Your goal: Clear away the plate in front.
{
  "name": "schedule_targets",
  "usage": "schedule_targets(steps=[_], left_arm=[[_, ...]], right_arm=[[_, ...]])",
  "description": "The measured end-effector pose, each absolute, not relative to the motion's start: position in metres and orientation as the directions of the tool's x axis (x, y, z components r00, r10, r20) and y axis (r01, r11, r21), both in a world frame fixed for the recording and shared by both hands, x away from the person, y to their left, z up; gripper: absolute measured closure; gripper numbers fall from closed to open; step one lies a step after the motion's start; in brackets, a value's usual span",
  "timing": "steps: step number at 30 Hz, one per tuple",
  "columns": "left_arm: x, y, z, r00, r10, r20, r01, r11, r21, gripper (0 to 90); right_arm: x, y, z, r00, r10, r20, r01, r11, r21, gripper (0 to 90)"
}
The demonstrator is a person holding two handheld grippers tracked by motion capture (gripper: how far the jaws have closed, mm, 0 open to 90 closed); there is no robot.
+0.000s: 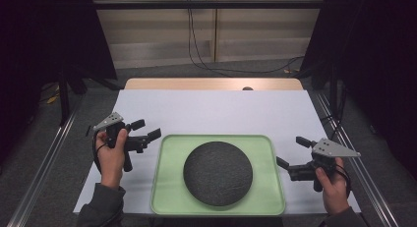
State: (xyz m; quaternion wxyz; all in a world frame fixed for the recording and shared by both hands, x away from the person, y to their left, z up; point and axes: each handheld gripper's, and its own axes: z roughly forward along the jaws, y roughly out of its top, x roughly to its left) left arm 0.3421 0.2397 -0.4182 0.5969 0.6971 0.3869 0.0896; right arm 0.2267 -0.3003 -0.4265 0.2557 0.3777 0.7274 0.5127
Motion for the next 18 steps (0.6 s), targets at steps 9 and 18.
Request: schedule_targets(steps=[9,18], left_arm=[[0.3408,0.2463,-0.42,0.686,0.656,-0.316,0.422,-0.004,0.907,3.2],[0.3406,0.2454,-0.4207,0.69,0.656,-0.305,0.419,-0.019,0.908,3.2]], right_arm=[[0.2274,-0.3001,-0.4271,-0.583,0.813,0.012,0.288,0.193,0.938,0.0],[0.2283,-0.3005,-0.4286,-0.572,0.82,0.016,0.298,0.19,0.935,0.0]])
